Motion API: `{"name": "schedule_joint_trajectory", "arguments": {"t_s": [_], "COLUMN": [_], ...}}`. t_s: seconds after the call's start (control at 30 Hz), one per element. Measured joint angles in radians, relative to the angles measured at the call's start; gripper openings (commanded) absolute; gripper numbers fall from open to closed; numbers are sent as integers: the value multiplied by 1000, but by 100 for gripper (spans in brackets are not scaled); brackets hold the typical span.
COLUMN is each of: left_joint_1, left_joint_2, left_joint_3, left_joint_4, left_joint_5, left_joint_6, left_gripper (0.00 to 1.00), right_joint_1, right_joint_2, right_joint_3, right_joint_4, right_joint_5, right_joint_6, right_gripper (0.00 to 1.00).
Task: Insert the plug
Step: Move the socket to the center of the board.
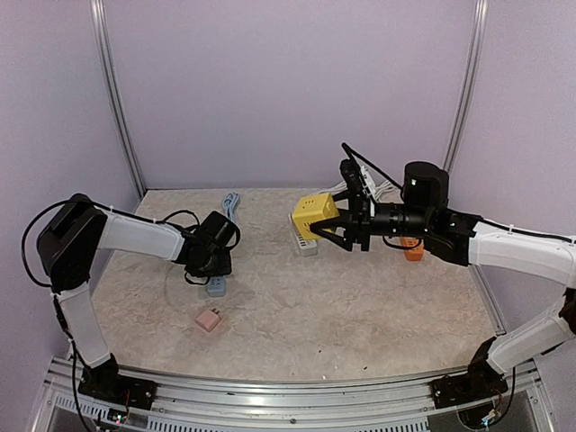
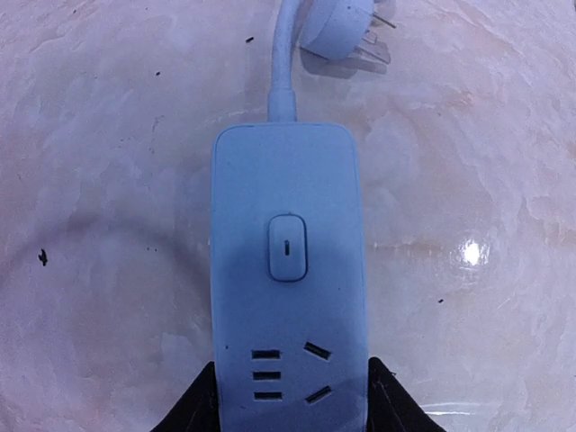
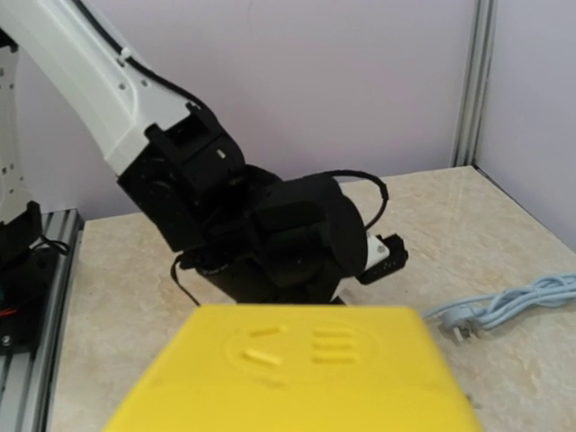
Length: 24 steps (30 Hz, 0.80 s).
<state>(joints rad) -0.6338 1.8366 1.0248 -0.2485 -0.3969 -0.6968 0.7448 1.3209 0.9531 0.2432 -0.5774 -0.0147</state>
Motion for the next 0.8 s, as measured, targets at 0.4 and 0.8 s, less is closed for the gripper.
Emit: {"name": "schedule_joint_trajectory", "arguments": {"t_s": [0.4, 0.8], "left_joint_1": [-166, -267], "left_joint_2": [112, 134], "left_joint_3": [145, 177], "left_joint_4": [-24, -27], "left_joint_5": [-53, 6], "left_joint_6": [73, 38], "left_gripper": [24, 83], "right_joint_1": [-1, -1], "right_joint_2": [113, 312], "right_joint_3": [223, 484], "right_joint_4": [-199, -550], "right_joint_5": [70, 219], "right_joint_6": [-64, -153], "right_gripper": [0, 0]}}
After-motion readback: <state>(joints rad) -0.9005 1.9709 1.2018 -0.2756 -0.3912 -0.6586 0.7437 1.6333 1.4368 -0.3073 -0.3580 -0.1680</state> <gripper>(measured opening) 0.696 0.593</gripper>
